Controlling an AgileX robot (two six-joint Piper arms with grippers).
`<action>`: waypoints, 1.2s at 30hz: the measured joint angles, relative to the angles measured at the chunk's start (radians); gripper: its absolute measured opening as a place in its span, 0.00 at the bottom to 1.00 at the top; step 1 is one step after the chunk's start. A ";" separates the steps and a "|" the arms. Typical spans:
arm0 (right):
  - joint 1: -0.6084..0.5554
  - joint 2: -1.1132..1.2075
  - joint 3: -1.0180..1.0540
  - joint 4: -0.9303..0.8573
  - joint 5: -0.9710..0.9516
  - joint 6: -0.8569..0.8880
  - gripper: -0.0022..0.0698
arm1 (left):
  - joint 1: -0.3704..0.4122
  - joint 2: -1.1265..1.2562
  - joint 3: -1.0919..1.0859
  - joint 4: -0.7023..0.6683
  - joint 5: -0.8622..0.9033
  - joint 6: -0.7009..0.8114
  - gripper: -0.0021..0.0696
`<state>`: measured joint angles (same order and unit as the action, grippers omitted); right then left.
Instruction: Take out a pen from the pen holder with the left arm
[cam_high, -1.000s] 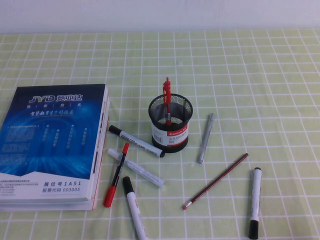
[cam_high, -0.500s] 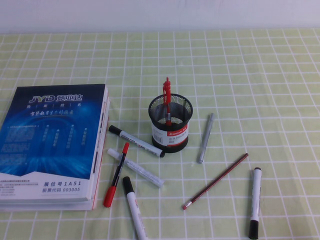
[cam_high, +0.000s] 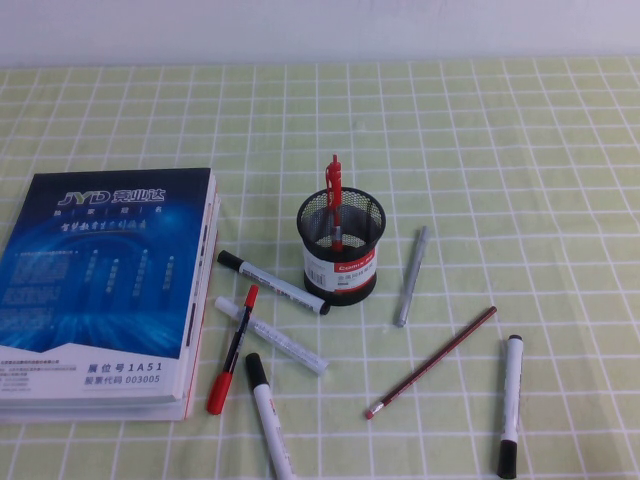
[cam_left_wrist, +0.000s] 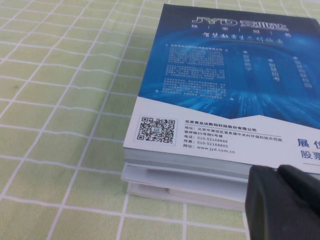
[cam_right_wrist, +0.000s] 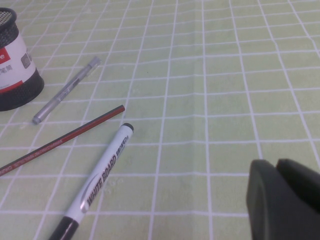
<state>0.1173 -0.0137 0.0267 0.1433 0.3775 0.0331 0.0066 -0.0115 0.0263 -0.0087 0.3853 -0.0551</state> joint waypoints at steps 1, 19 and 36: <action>0.000 0.000 0.000 0.000 0.000 0.000 0.01 | 0.000 0.000 0.000 0.000 0.000 0.000 0.02; 0.000 0.000 0.000 0.000 0.000 0.000 0.01 | 0.000 0.000 0.000 0.000 0.000 0.000 0.02; 0.000 0.000 0.000 0.000 0.000 0.000 0.01 | 0.000 0.000 0.000 -0.113 -0.212 -0.557 0.02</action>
<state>0.1173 -0.0137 0.0267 0.1433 0.3775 0.0331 0.0066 -0.0115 0.0263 -0.1222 0.1738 -0.6120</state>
